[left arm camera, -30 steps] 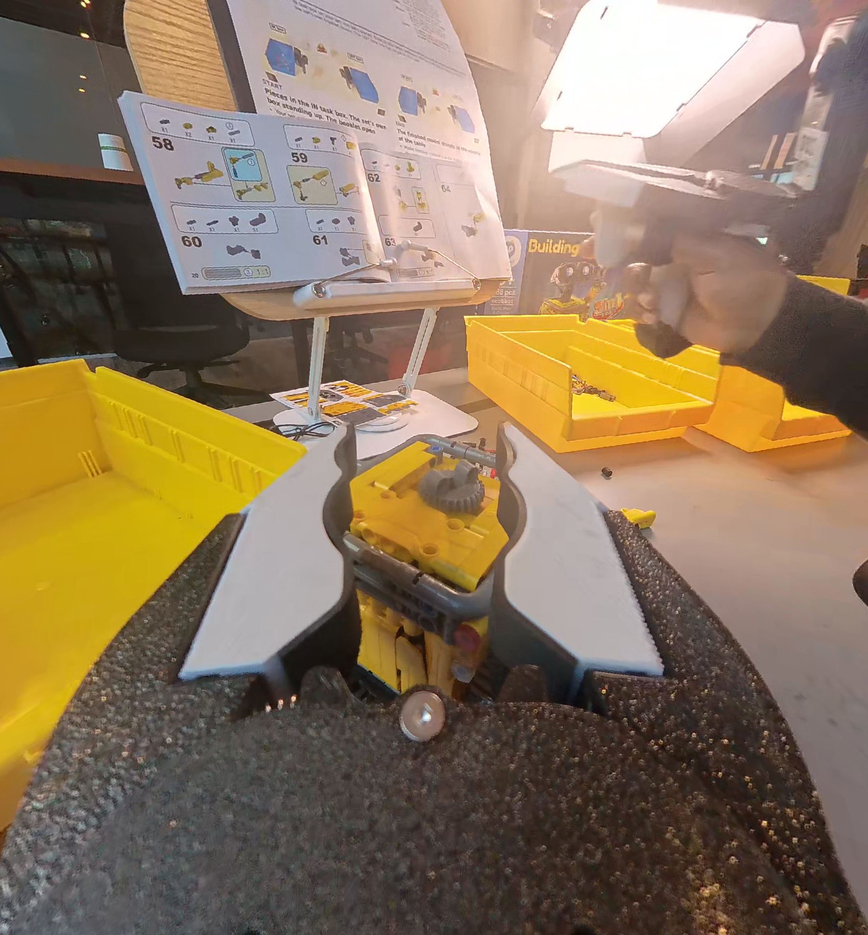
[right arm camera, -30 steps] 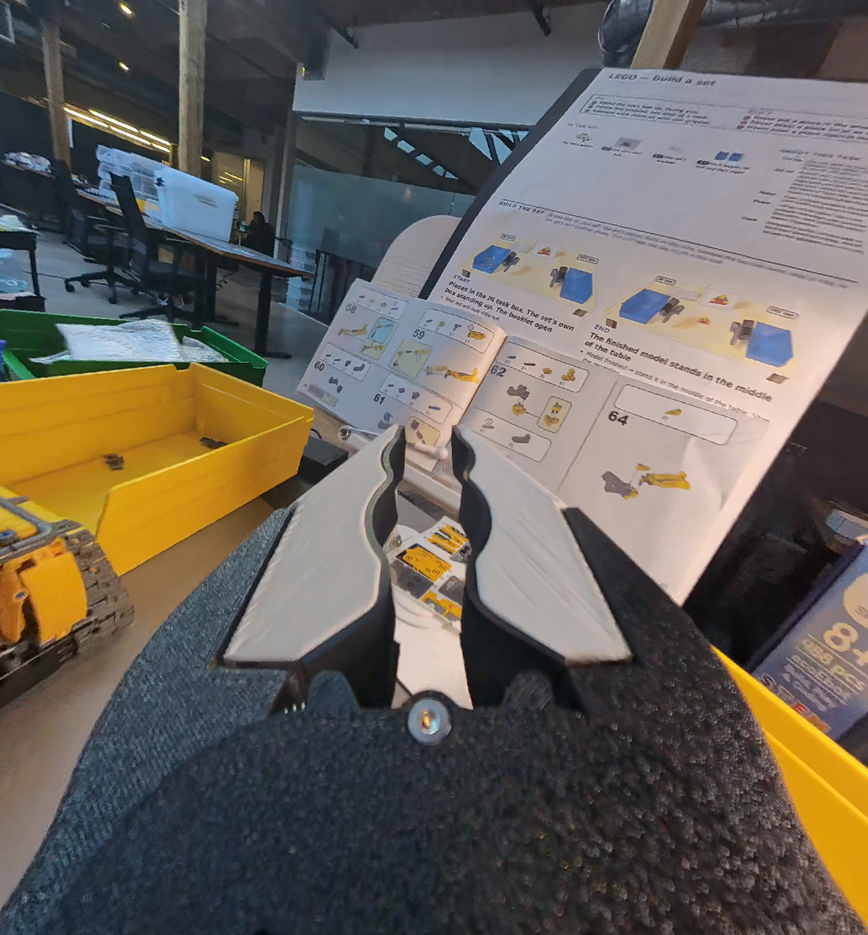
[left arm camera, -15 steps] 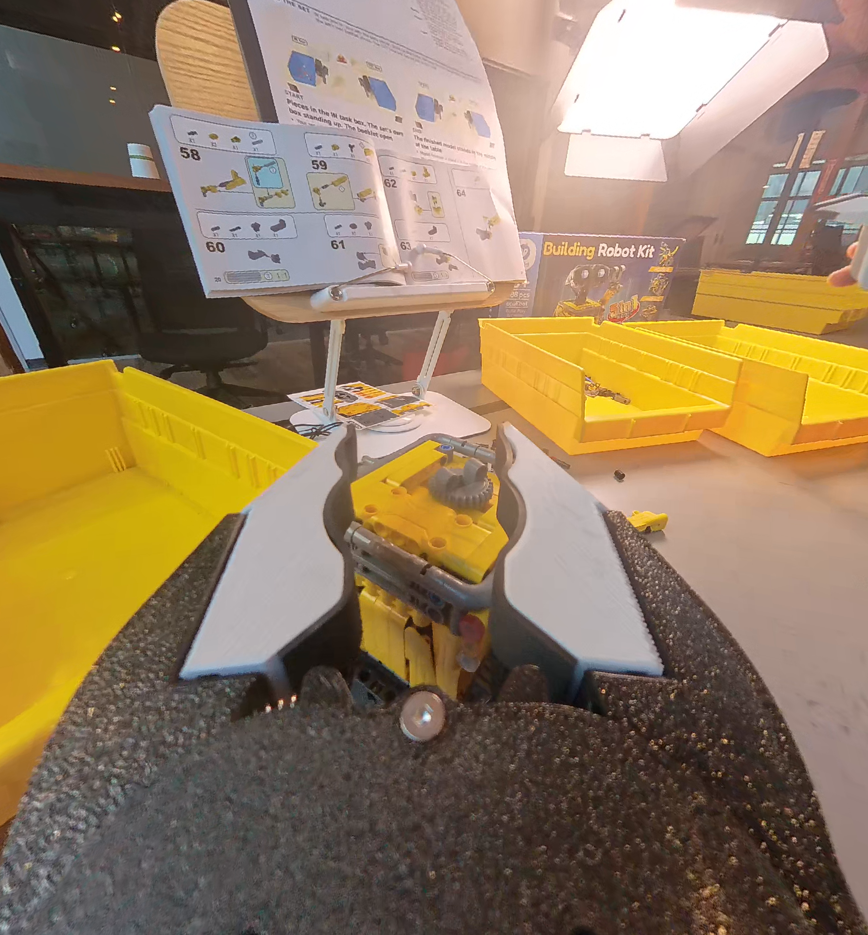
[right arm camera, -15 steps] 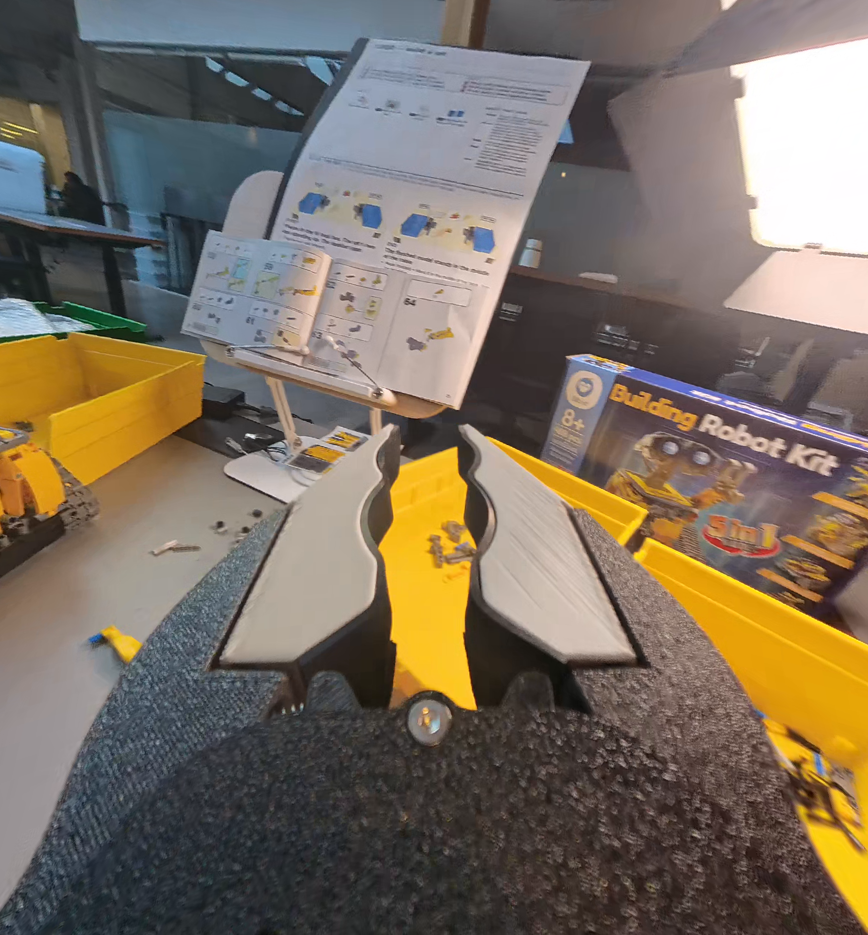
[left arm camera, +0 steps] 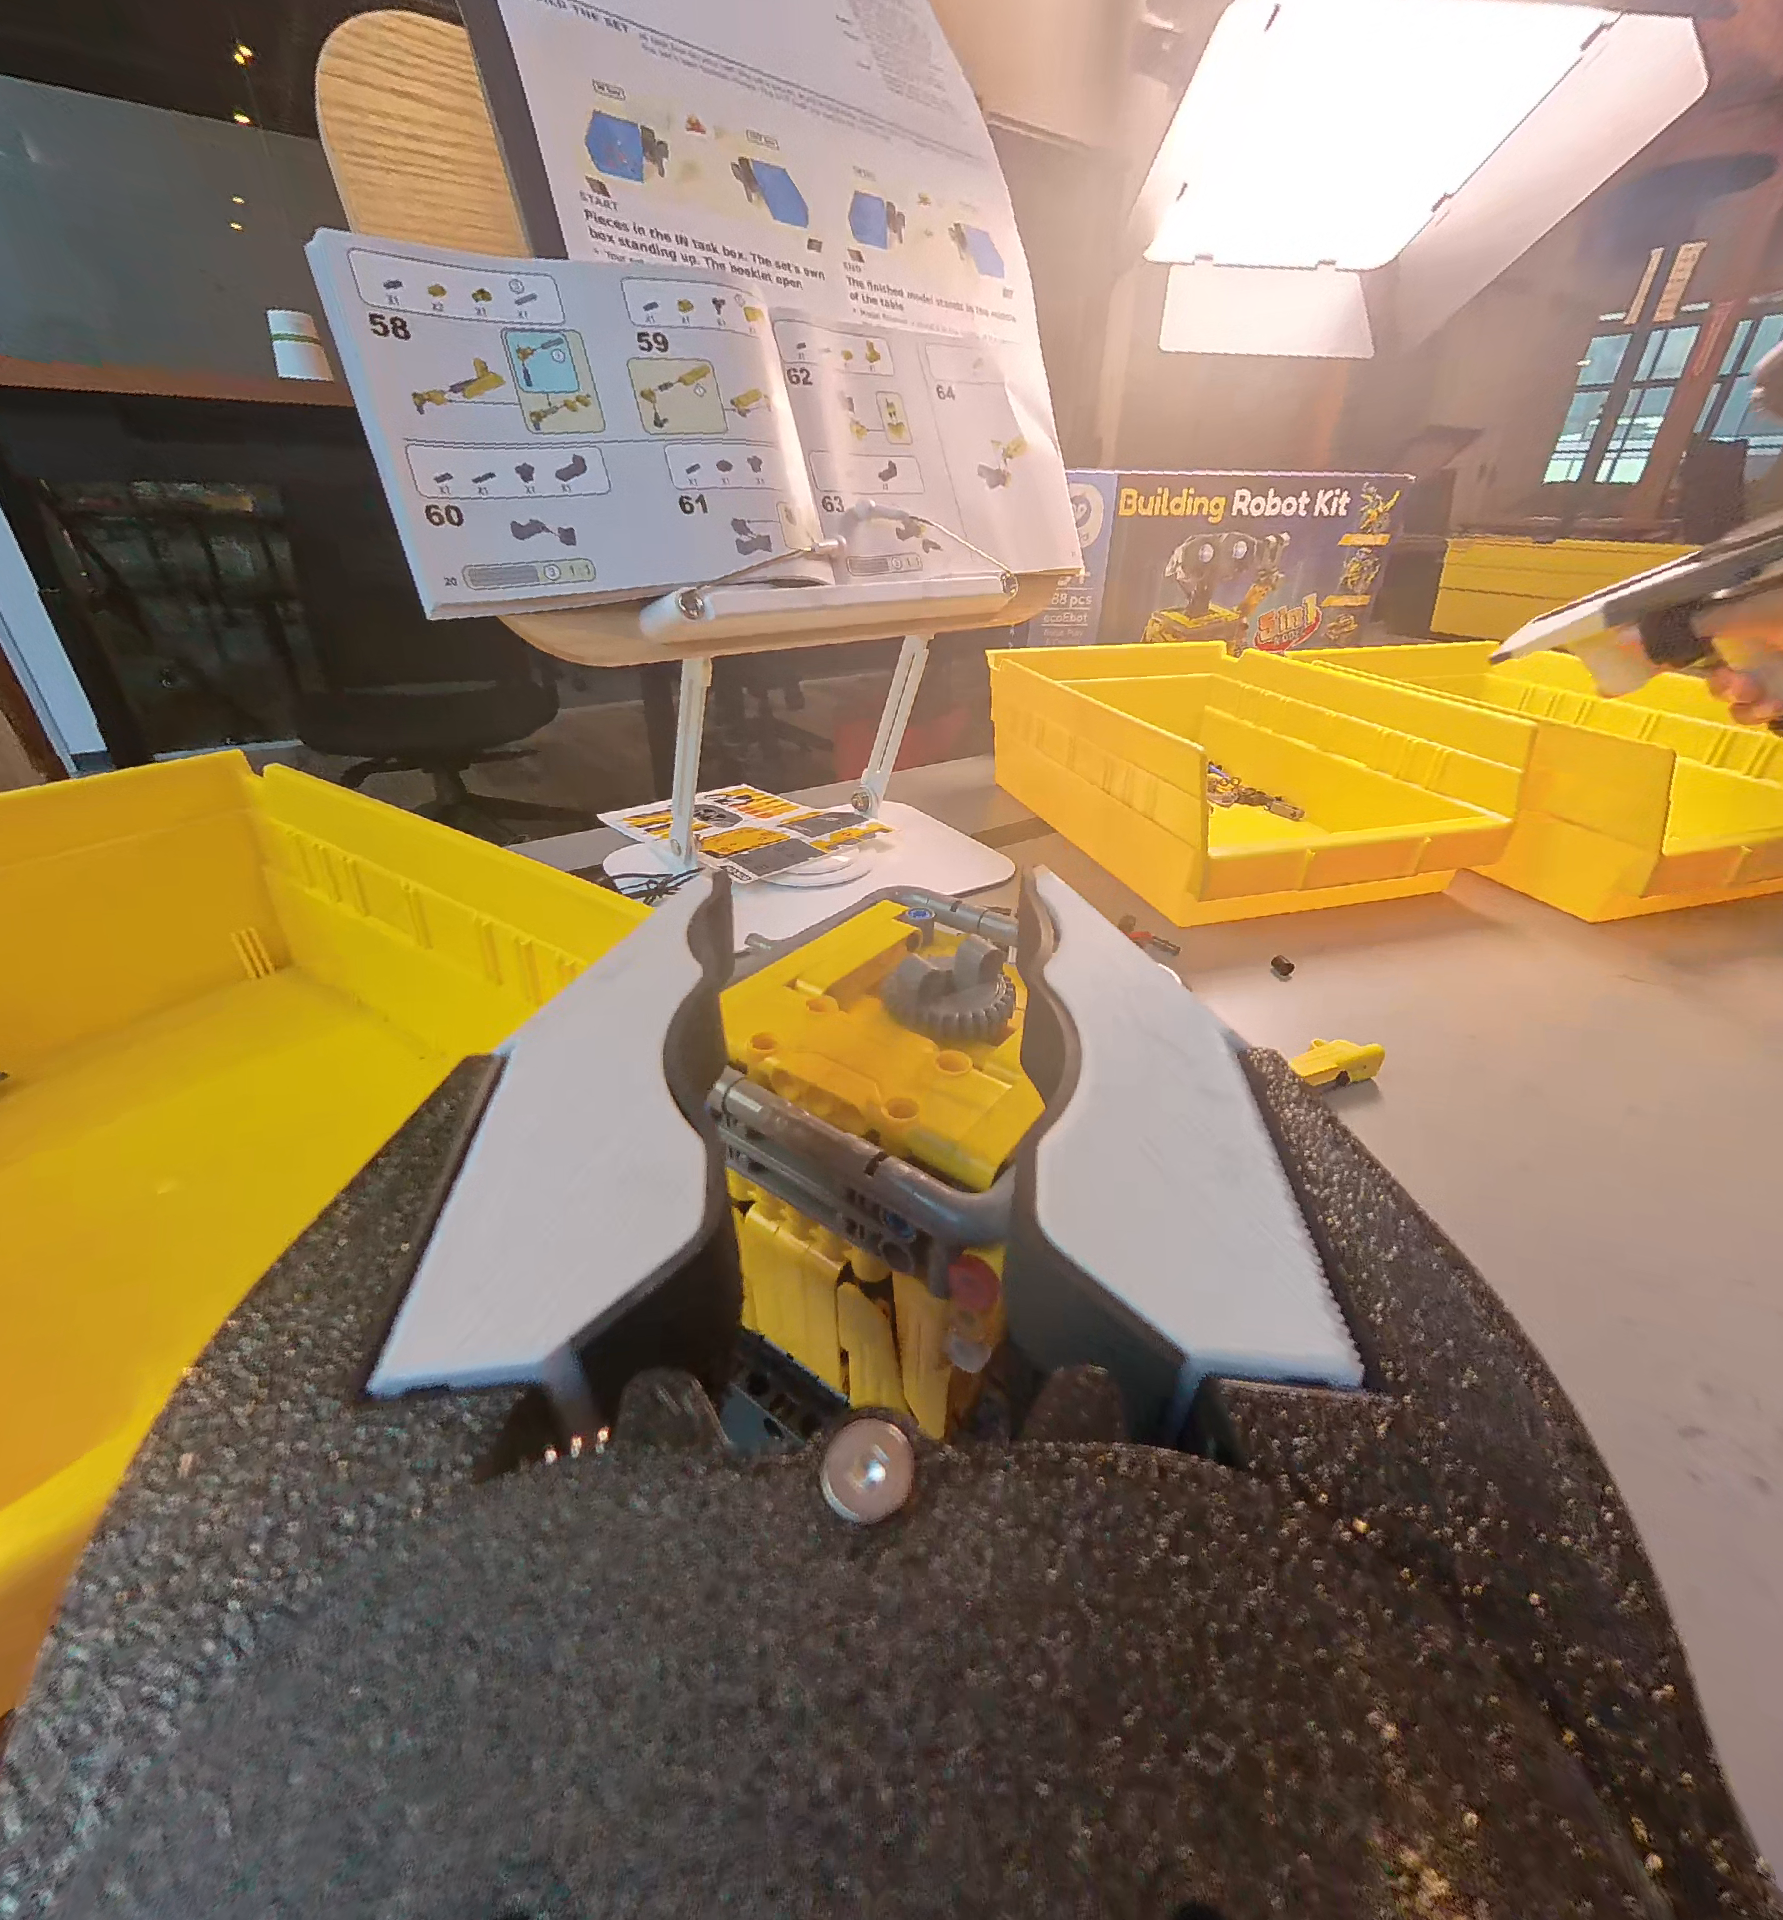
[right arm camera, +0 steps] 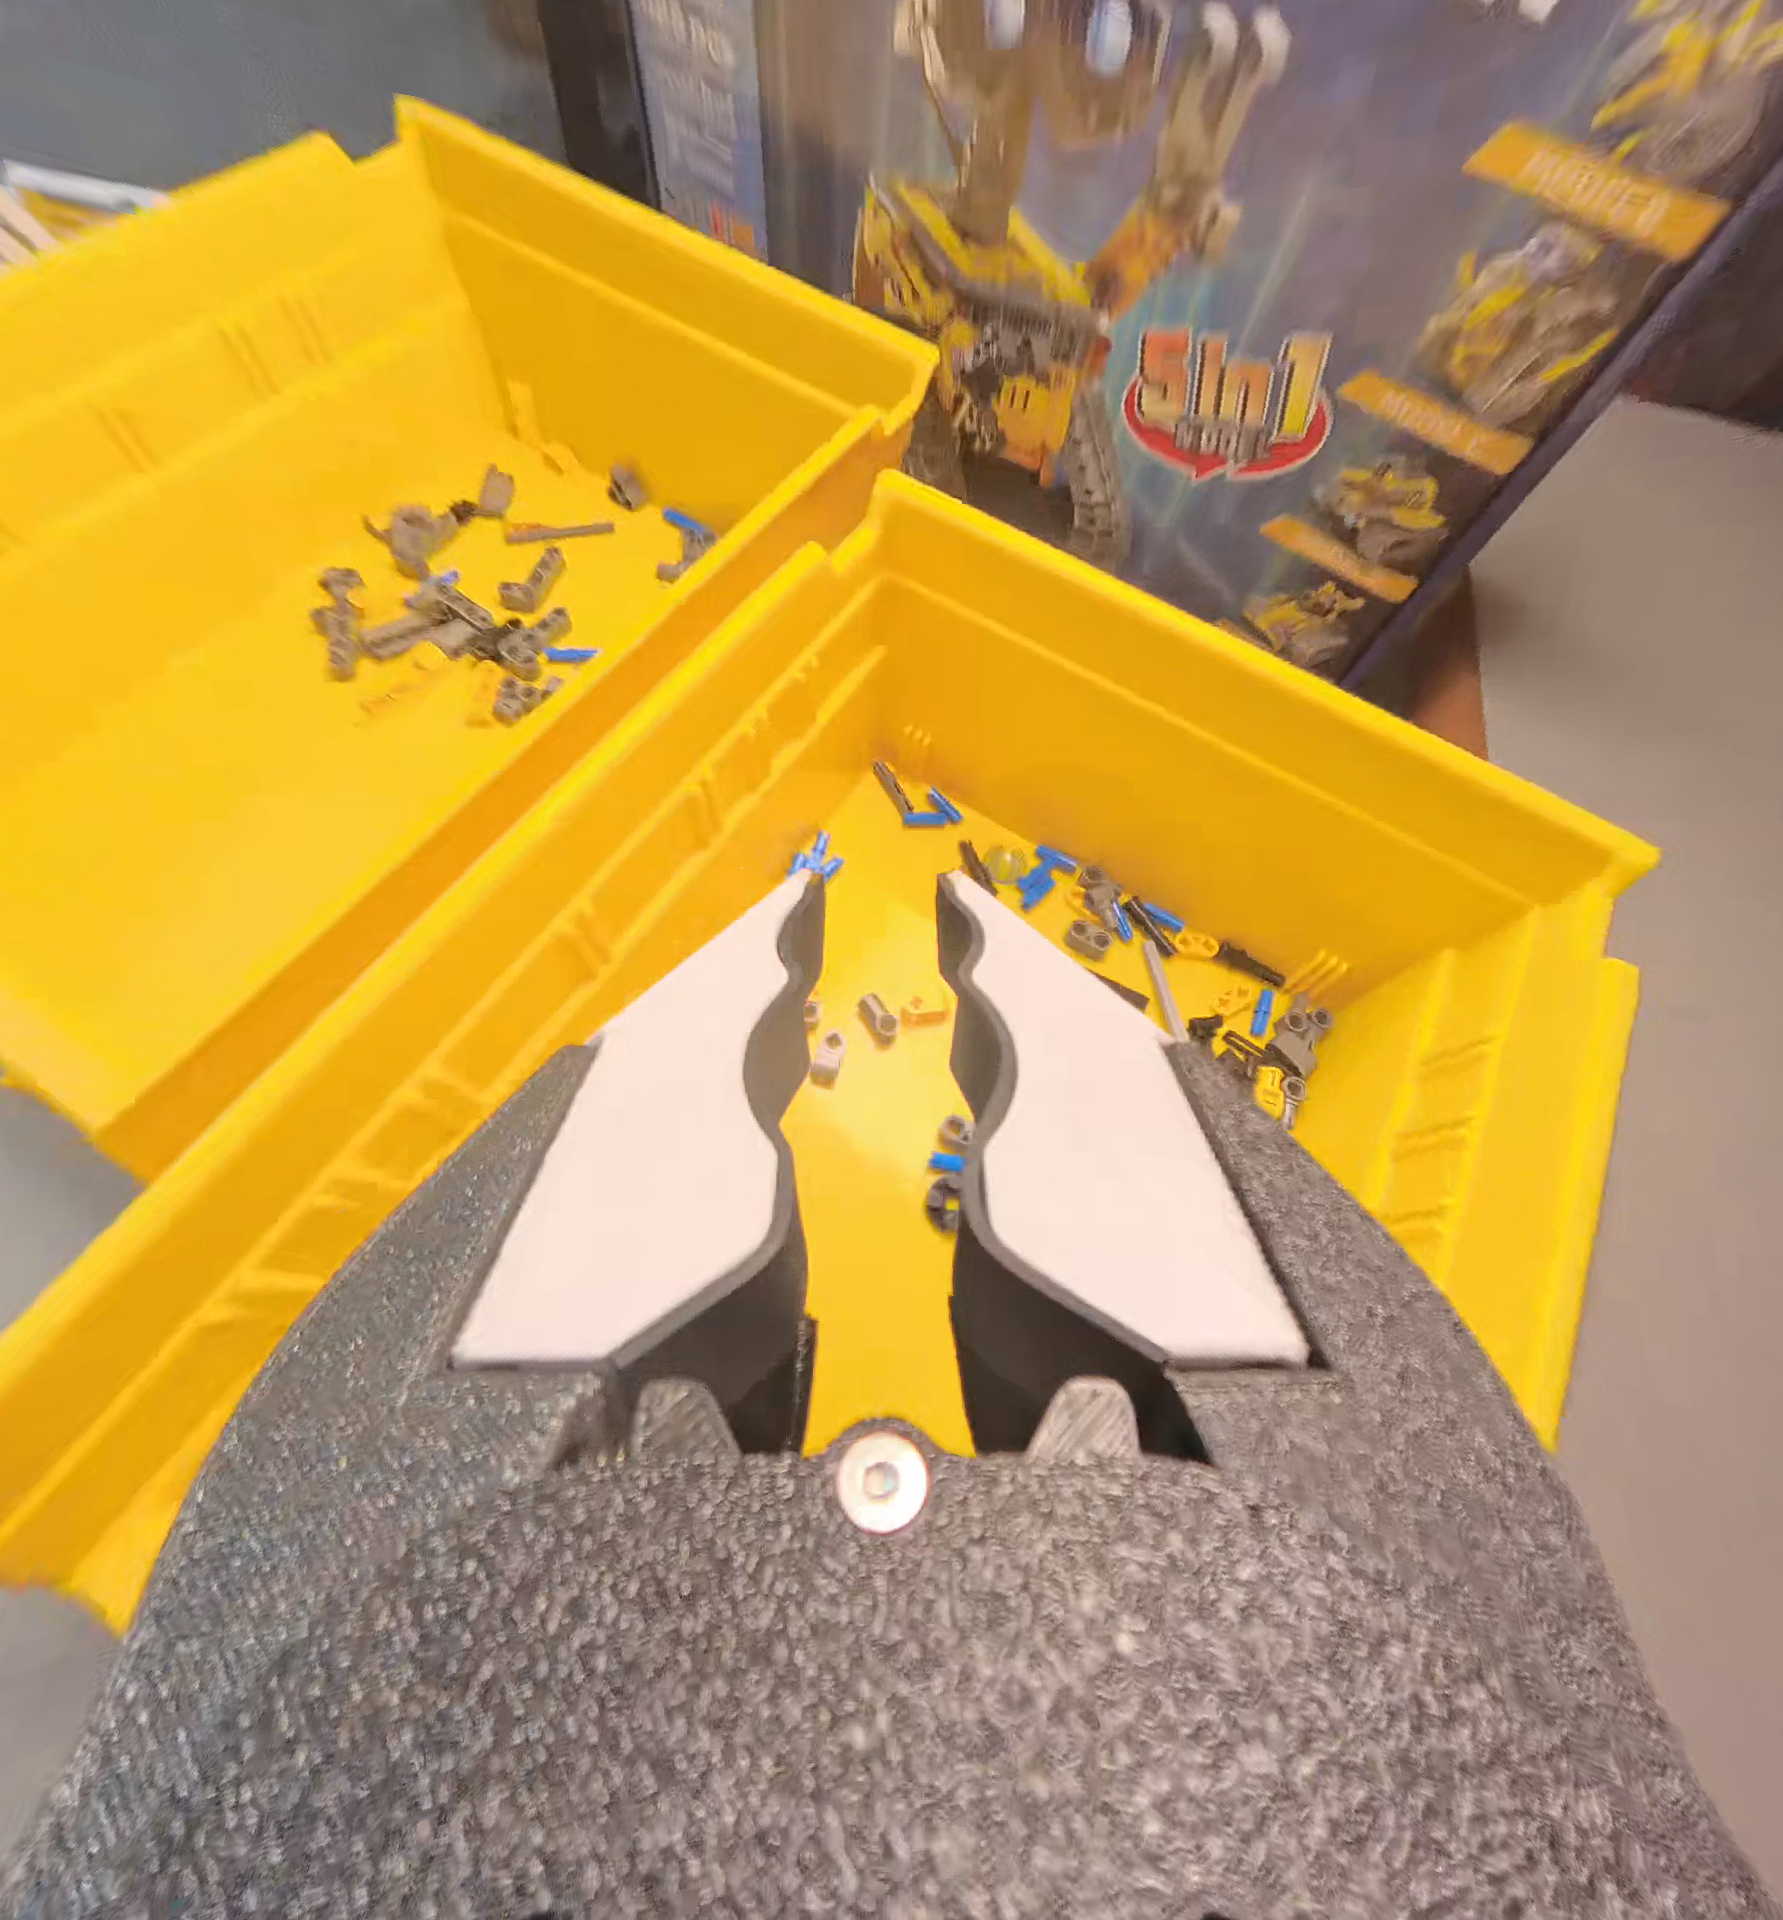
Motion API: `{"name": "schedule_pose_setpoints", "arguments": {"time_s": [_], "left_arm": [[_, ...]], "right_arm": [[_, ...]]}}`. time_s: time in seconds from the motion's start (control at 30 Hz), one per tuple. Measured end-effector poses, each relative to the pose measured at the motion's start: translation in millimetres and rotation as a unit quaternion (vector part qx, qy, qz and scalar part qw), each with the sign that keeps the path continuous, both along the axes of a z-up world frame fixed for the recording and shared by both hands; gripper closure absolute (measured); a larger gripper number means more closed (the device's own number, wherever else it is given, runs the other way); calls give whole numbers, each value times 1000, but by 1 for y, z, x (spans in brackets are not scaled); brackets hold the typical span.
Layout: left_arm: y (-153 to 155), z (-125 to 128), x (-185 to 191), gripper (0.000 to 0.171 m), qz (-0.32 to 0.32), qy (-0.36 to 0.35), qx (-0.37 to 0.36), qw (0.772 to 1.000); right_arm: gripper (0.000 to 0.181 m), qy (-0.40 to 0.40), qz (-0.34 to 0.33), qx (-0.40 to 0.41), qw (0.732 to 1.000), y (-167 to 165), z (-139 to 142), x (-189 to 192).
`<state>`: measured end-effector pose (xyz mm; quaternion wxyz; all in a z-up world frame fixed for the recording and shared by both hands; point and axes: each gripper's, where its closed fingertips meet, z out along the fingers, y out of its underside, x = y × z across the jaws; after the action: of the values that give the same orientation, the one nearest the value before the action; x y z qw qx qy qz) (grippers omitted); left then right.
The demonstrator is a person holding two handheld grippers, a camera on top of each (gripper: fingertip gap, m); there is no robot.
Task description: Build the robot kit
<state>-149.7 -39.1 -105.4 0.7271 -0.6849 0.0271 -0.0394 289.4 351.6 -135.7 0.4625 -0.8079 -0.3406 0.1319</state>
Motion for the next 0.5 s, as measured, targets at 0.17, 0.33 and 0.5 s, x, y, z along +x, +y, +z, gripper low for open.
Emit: {"name": "schedule_pose_setpoints", "arguments": {"time_s": [0.17, 0.33, 0.5], "left_arm": [[0, 0, 2, 118, -4, 19, 1, 1000], [-1, 2, 2, 119, -12, 18, 10, 1000], [1, -1, 7, 120, -24, 18, 13, 999]], "right_arm": [[162, -25, 31, -89, 995, 47, -57, -23], [162, -91, 42, -106, 989, 77, -90, -37], [163, -111, 46, -144, 982, 89, -103, -43]]}}
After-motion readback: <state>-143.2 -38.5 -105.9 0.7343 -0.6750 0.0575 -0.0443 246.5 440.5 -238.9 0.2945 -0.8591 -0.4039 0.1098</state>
